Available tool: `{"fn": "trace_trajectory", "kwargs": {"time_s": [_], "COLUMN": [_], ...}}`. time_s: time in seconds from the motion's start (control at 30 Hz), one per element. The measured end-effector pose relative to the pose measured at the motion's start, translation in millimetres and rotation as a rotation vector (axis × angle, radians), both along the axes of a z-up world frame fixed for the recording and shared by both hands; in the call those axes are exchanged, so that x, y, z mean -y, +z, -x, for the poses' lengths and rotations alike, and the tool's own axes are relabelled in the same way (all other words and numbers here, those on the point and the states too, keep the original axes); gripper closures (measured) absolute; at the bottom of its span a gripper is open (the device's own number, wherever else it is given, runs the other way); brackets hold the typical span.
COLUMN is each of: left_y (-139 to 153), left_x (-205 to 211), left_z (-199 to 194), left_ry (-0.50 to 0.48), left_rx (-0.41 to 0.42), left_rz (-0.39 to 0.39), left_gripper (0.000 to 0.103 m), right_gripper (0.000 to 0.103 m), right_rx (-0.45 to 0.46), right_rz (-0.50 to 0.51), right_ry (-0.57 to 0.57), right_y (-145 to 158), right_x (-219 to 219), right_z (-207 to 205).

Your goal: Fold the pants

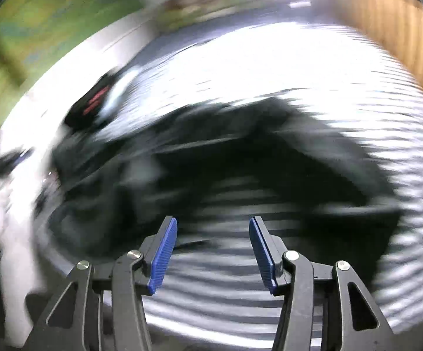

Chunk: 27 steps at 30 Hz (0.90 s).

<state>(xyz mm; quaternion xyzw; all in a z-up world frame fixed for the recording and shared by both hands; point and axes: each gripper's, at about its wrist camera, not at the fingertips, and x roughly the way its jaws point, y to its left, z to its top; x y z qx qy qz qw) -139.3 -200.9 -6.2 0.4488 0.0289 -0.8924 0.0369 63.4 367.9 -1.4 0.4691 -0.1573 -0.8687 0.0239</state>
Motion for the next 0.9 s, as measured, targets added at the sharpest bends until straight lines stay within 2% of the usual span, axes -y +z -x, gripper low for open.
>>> {"fn": "trace_trajectory", "kwargs": {"time_s": [0.07,0.17,0.23,0.27,0.33,0.37,0.47,0.5,0.53,0.57,0.6,0.63,0.67,0.73,0.83,0.9], "left_y": [0.6,-16.8,-38.6,-55.2,-80.0,-92.6,-127.4,-134.4,-143.5,-152.7,-158.1,-161.5,-160.1,-150.6,-119.2,-93.1], "left_x": [-40.1,-111.9,-164.1,-196.2,-238.4,-262.2,-322.8,-332.6,-341.0,-348.1,-348.6,-345.7,-337.3,-327.9,-308.6,-292.2], "left_z": [-11.9,-27.3,-35.0,-40.1,-47.2,-50.9,-56.0,-54.3,-52.6,-47.6,-42.9,-39.5,-35.4,-34.2,-40.2,-52.1], "left_ry": [-0.108,-0.268,-0.389,-0.448,-0.531,-0.572,-0.652,-0.664,-0.672,-0.67,-0.66,-0.649,-0.627,-0.604,-0.595,-0.598], "left_rx": [0.003,0.032,0.089,0.134,0.198,0.228,0.276,0.284,0.283,0.282,0.294,0.311,0.306,0.278,0.218,0.176], "left_rz": [0.004,0.0,-0.066,-0.123,-0.19,-0.203,-0.152,-0.134,-0.106,-0.053,-0.041,-0.054,-0.084,-0.089,-0.104,-0.117], "left_gripper": [0.037,0.034,0.034,0.034,0.034,0.034,0.034,0.034,0.038,0.065,0.1,0.101,0.101,0.102,0.102,0.102], "right_gripper": [0.049,0.047,0.046,0.045,0.043,0.041,0.041,0.041,0.048,0.058,0.083,0.094,0.094,0.095,0.095,0.095], "right_rx": [0.021,0.058,0.1,0.122,0.158,0.178,0.2,0.204,0.205,0.204,0.206,0.204,0.19,0.147,0.06,-0.004], "right_rz": [-0.036,-0.055,-0.043,-0.015,0.01,0.014,-0.019,-0.032,-0.039,-0.057,-0.081,-0.102,-0.121,-0.181,-0.3,-0.427], "right_ry": [-0.091,-0.172,-0.179,-0.168,-0.167,-0.162,-0.15,-0.142,-0.125,-0.105,-0.092,-0.082,-0.075,-0.089,-0.111,-0.128], "right_y": [-10.5,-34.9,-50.1,-59.0,-71.1,-78.0,-87.2,-89.1,-87.8,-83.1,-79.3,-73.0,-63.4,-40.0,2.7,31.8], "right_x": [-44.0,-77.6,-78.8,-80.6,-76.2,-72.4,-70.1,-69.0,-68.4,-66.9,-67.9,-70.9,-74.0,-85.0,-101.6,-104.7], "right_z": [-13.6,-13.8,-14.8,-14.1,-10.7,-6.6,1.9,6.9,10.1,11.2,11.7,10.2,8.7,3.0,-8.9,-20.3]}}
